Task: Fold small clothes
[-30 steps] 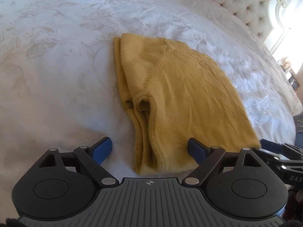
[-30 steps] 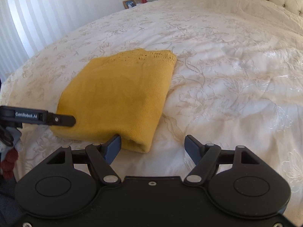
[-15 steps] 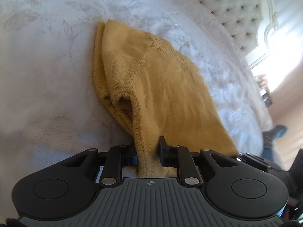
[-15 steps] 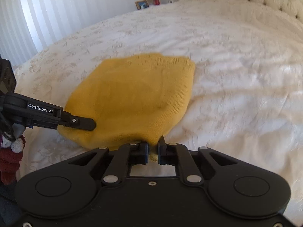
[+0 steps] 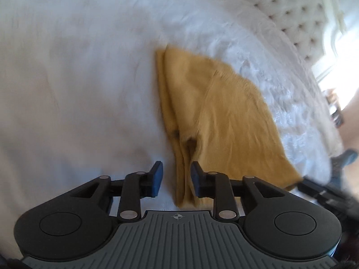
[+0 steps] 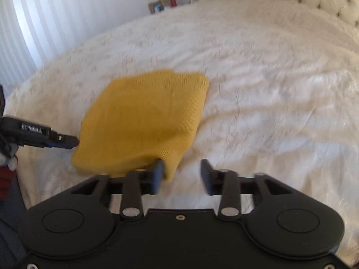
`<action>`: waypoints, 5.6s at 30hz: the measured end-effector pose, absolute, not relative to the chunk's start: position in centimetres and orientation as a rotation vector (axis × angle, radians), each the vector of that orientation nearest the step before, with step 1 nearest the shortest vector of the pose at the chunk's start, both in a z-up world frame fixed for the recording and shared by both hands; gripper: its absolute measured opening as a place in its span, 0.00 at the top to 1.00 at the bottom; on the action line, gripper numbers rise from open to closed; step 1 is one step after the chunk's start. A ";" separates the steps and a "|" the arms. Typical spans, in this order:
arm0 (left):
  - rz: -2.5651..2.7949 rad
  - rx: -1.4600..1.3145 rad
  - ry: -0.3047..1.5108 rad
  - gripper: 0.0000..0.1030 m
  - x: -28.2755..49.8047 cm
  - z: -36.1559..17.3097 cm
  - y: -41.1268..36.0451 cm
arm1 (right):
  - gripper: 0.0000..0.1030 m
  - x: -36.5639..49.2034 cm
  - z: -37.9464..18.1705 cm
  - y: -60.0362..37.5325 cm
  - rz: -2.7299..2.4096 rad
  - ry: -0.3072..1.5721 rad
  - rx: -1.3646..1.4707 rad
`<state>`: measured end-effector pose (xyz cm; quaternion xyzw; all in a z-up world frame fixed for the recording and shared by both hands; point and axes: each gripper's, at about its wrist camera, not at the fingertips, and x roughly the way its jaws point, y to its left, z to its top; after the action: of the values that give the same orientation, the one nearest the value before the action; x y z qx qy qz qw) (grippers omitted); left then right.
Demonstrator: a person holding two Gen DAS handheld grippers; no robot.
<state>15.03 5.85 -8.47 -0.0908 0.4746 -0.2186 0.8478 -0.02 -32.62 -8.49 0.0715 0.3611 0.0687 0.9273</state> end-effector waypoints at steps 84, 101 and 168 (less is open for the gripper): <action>-0.102 0.099 0.844 0.11 7.6 -4.0 -2.4 | 0.01 -0.6 -9.9 -31.0 0.025 0.656 0.186; -0.089 0.135 0.853 0.11 7.2 -5.4 -2.7 | 0.01 -0.9 -9.3 -31.5 -0.007 0.613 0.210; -0.114 0.106 0.897 0.12 5.8 -5.7 -3.6 | 0.01 -0.8 -9.8 -31.0 -0.012 0.625 0.198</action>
<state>5.84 -3.58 -5.75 0.0510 0.4334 -0.0552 0.8981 -0.76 -31.02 -9.82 0.0970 0.3069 -0.0061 0.9468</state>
